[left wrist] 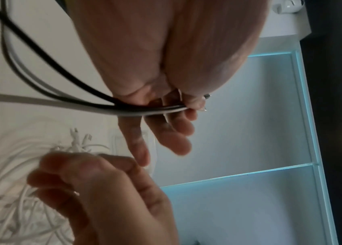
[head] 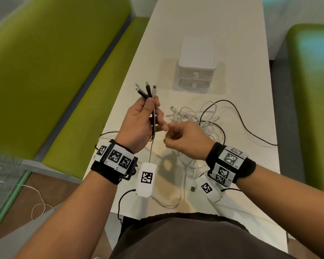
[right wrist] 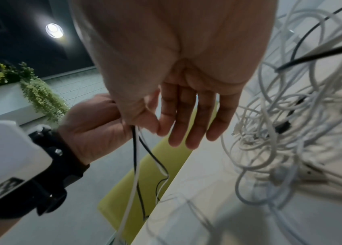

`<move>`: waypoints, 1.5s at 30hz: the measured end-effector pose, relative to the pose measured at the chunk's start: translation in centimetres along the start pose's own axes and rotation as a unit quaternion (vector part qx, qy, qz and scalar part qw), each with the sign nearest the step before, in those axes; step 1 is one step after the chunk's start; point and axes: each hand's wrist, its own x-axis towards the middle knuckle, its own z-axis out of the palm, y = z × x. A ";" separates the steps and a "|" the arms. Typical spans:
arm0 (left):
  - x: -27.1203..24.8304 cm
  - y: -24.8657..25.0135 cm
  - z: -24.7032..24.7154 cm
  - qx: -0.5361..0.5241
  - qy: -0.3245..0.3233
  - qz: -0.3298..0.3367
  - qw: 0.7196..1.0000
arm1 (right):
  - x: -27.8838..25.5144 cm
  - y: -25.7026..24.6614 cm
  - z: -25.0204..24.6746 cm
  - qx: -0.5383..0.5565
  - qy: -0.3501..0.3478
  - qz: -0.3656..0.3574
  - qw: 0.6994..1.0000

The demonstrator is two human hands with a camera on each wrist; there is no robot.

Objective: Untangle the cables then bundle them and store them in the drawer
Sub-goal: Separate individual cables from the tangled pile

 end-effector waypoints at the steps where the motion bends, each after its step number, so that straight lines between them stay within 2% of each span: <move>1: 0.0 0.0 -0.3 0.005 0.002 -0.003 1.000 | -0.1 0.1 0.0 0.029 -0.006 0.005 1.000; 4: -0.2 -0.3 0.1 -0.026 -0.007 -0.009 1.000 | -0.4 -0.6 0.5 0.055 -0.046 -0.005 0.997; 8: -0.3 -0.3 1.5 -0.051 -0.013 0.009 0.999 | 0.2 -0.8 2.5 -0.084 -0.050 -0.037 0.995; 10: -0.1 0.0 1.0 -0.019 -0.004 0.016 1.000 | 0.5 -0.6 2.6 -0.032 -0.047 -0.018 0.998; 14: 0.2 0.2 -1.4 0.125 0.032 0.012 0.992 | 0.4 -0.6 0.5 0.091 -0.125 0.029 0.988; 15: 0.2 0.3 -2.0 0.202 0.031 0.013 0.979 | 0.4 -0.7 -0.1 0.070 -0.117 0.028 0.990; 16: 0.2 0.4 -2.4 0.314 0.020 0.022 0.949 | 0.4 -0.7 -0.7 0.019 -0.098 0.019 0.995; 18: 0.0 0.5 -3.2 0.542 -0.020 0.044 0.839 | 0.5 -0.5 -1.8 -0.081 -0.066 0.005 0.995; 19: 0.0 0.4 -3.5 0.601 -0.029 0.041 0.798 | 0.5 -0.5 -2.3 -0.100 -0.055 0.007 0.993; 22: 0.1 -0.2 -4.6 0.678 -0.011 0.021 0.735 | 0.4 -0.2 -4.0 -0.089 -0.024 0.018 0.996; 24: 0.0 -0.7 -5.0 0.704 0.019 0.028 0.709 | 0.2 0.1 -4.6 -0.073 -0.009 0.020 0.997; 25: 0.0 -0.7 -5.0 0.696 0.031 0.029 0.717 | 0.2 0.2 -4.6 -0.061 -0.001 0.022 0.998; 27: -0.2 -0.7 -4.5 0.639 0.028 0.046 0.768 | 0.1 0.2 -4.4 -0.041 0.018 0.027 0.999; 28: -0.3 -0.8 -4.1 0.607 0.003 0.065 0.792 | 0.0 0.1 -4.3 -0.045 0.021 0.026 0.998; 30: -0.9 -1.1 -2.7 0.558 -0.082 0.076 0.822 | 0.1 -0.2 -3.8 -0.074 0.014 0.003 0.997; 32: -1.6 -1.5 -1.4 0.471 -0.141 0.026 0.870 | 0.1 -0.6 -3.3 -0.104 0.015 -0.034 0.994; 34: -1.8 -1.6 -0.7 0.351 -0.144 -0.037 0.925 | 0.1 -0.7 -2.9 -0.138 0.021 -0.051 0.989; 36: -1.7 -1.4 -1.2 0.310 -0.110 -0.049 0.943 | -0.2 -0.8 -3.0 -0.179 0.023 -0.047 0.982; 37: -1.4 -1.1 -1.8 0.339 -0.081 -0.032 0.937 | -0.3 -0.7 -3.2 -0.184 0.020 -0.042 0.982; 38: -1.1 -0.7 -2.6 0.391 -0.046 -0.009 0.919 | -0.4 -0.6 -3.6 -0.172 0.013 -0.035 0.984; 39: -0.7 -0.2 -3.5 0.456 -0.007 0.011 0.890 | -0.5 -0.4 -4.2 -0.152 0.007 -0.027 0.988; 40: -0.4 0.2 -4.6 0.514 0.032 0.027 0.857 | -0.5 -0.1 -4.7 -0.141 0.000 -0.019 0.990; 42: 0.1 0.9 -6.8 0.617 0.096 0.018 0.781 | -0.5 0.6 -5.7 -0.156 -0.026 0.003 0.987; 44: 0.3 0.9 -8.1 0.688 0.122 -0.012 0.716 | -0.5 1.1 -6.1 -0.182 -0.052 0.012 0.982; 45: 0.3 0.8 -8.2 0.697 0.120 -0.006 0.707 | -0.4 1.3 -6.0 -0.193 -0.058 0.008 0.979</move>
